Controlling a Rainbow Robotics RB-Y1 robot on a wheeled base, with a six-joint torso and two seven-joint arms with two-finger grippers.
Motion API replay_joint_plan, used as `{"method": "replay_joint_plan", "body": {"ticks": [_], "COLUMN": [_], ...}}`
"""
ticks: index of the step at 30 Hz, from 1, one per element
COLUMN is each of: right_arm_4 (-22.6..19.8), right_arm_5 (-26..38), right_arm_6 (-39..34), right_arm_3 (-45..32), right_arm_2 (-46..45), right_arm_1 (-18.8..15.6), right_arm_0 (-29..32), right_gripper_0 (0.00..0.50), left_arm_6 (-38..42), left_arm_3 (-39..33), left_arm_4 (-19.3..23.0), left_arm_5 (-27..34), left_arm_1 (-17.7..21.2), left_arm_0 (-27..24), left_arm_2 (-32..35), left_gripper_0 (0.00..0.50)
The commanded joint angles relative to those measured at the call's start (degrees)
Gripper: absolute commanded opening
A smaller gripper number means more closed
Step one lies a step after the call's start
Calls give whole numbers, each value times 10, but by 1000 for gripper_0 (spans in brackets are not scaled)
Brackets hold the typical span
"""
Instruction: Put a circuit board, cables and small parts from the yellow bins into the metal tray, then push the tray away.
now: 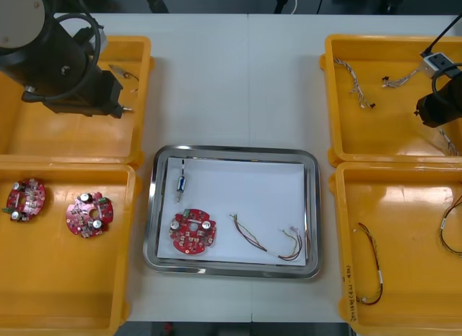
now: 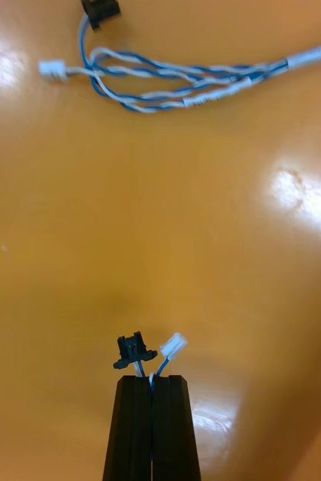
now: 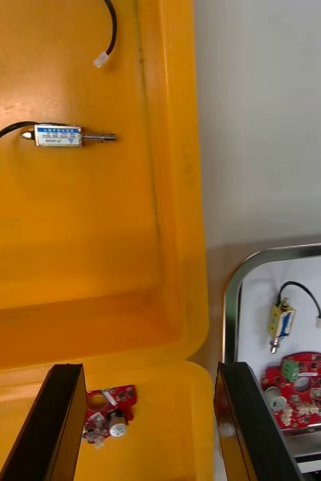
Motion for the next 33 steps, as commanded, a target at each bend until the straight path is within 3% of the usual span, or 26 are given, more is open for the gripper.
{"method": "replay_joint_plan", "body": {"ticks": [1, 6, 13, 24, 33], "right_arm_4": [1, 6, 14, 35, 45], "right_arm_5": [16, 11, 2, -10, -23], "right_arm_6": [-57, -101, -100, -81, -81], "right_arm_3": [-14, -14, -14, -13, -13], "right_arm_2": [-1, 27, 30, 30, 30], "right_arm_1": [19, 46, 64, 59, 59], "right_arm_0": [-50, -72, -80, -79, -78], "right_gripper_0": [0, 0, 0, 0, 0], "left_arm_6": [-71, -104, -165, -213, -322], "left_arm_3": [17, 61, 126, 186, 208], "left_arm_4": [-15, -35, -58, -58, -59], "left_arm_5": [5, -14, -67, -112, -151], "left_arm_1": [27, 28, 28, 28, 26], "left_arm_0": [-25, -39, -53, -71, -75], "left_arm_2": [17, 17, 16, 15, 0], "left_gripper_0": [500, 500, 500, 500, 500]}}
